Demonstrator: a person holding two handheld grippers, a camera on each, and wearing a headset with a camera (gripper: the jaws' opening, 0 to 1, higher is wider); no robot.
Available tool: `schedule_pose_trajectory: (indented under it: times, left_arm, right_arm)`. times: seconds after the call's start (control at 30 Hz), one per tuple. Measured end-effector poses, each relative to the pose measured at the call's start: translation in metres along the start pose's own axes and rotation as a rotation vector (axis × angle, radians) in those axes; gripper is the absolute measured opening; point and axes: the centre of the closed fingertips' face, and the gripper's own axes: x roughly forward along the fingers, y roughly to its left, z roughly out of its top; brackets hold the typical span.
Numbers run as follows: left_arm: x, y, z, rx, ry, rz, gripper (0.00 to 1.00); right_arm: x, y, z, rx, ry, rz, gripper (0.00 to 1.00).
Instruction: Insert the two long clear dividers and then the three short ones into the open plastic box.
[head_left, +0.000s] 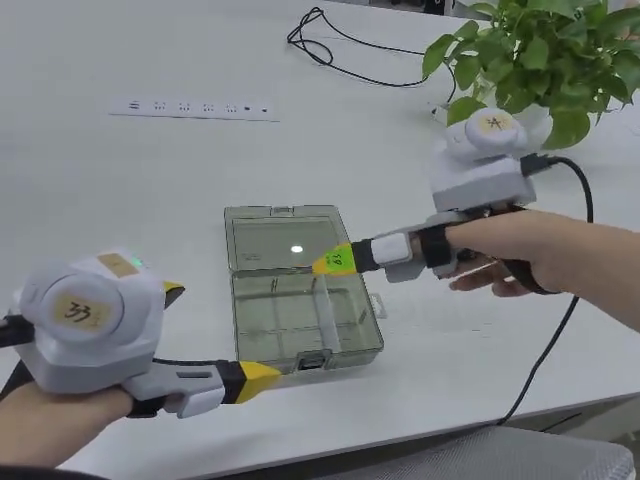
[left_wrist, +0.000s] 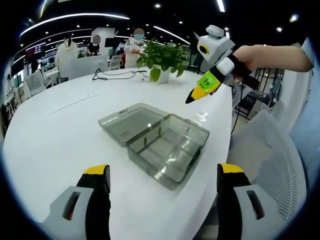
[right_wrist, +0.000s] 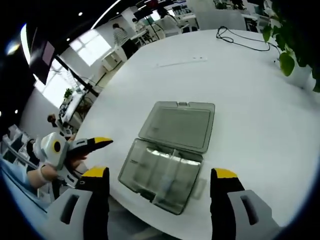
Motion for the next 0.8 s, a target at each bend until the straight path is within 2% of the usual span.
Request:
schedule_pose_trajectory:
  times: [0.1,0.13,0.2,0.23,0.27,0.3,0.33,0.37,0.4,0.43,0.47,0.53,0.57,0.6,0.67,0.7,0.73,0.77,0.8]
  left_arm:
    - [-0.001,0.002,0.000,-0.004,0.000,0.006,0.90]
    - [-0.001,0.003,-0.001,-0.008,0.001,0.008,0.90]
    - [-0.002,0.004,-0.001,-0.014,-0.001,0.012,0.90]
    - [-0.003,0.005,-0.001,-0.022,-0.002,0.014,0.90]
    - [-0.003,0.006,-0.001,-0.026,-0.002,0.017,0.90]
    - [-0.004,0.008,-0.002,-0.032,-0.001,0.021,0.90]
    - [-0.004,0.008,-0.003,-0.035,0.000,0.023,0.90]
    - [-0.005,0.010,-0.004,-0.043,0.000,0.029,0.90]
    - [-0.006,0.011,-0.004,-0.046,0.000,0.031,0.90]
    - [-0.007,0.012,-0.004,-0.051,-0.001,0.036,0.90]
    - [-0.008,0.012,-0.005,-0.054,0.000,0.040,0.90]
    - [-0.009,0.015,-0.006,-0.063,-0.001,0.048,0.90]
    - [-0.009,0.015,-0.007,-0.065,0.001,0.050,0.90]
    - [-0.010,0.017,-0.008,-0.070,0.000,0.056,0.90]
    - [-0.012,0.020,-0.009,-0.082,0.002,0.067,0.89]
    - [-0.012,0.021,-0.010,-0.086,0.001,0.070,0.90]
    - [-0.013,0.024,-0.011,-0.089,0.002,0.077,0.89]
    - [-0.014,0.025,-0.012,-0.092,0.005,0.082,0.89]
    - [-0.015,0.027,-0.012,-0.096,0.004,0.089,0.89]
  right_arm:
    - [-0.001,-0.002,0.001,-0.101,-0.034,0.011,0.91]
    - [-0.002,-0.001,0.001,-0.158,-0.059,0.003,0.93]
    - [-0.003,0.000,-0.003,-0.216,-0.058,-0.005,0.97]
    - [-0.004,0.003,-0.005,-0.249,-0.078,-0.016,0.98]
    - [-0.004,0.008,-0.008,-0.263,-0.075,0.004,1.00]
    - [-0.006,0.013,-0.007,-0.298,-0.113,0.016,1.00]
    - [-0.007,0.013,-0.011,-0.280,-0.100,0.007,1.00]
    - [-0.009,0.018,-0.010,-0.306,-0.130,0.023,1.00]
    - [-0.011,0.011,-0.008,-0.296,-0.137,0.003,1.00]
    - [-0.013,0.009,-0.008,-0.304,-0.148,0.013,1.00]
    - [-0.015,0.011,-0.003,-0.322,-0.195,0.016,1.00]
    - [-0.018,0.010,-0.006,-0.309,-0.199,0.021,1.00]
    - [-0.019,0.013,-0.002,-0.326,-0.245,0.030,1.00]
    - [-0.021,0.008,-0.008,-0.314,-0.222,0.013,1.00]
    - [-0.025,0.008,-0.007,-0.335,-0.263,0.011,1.00]
    - [-0.026,0.007,-0.009,-0.334,-0.258,0.012,1.00]
    - [-0.029,0.004,-0.008,-0.352,-0.287,0.021,1.00]
    - [-0.031,0.000,-0.007,-0.356,-0.306,0.007,1.00]
    - [-0.032,-0.002,-0.009,-0.354,-0.309,0.015,1.00]
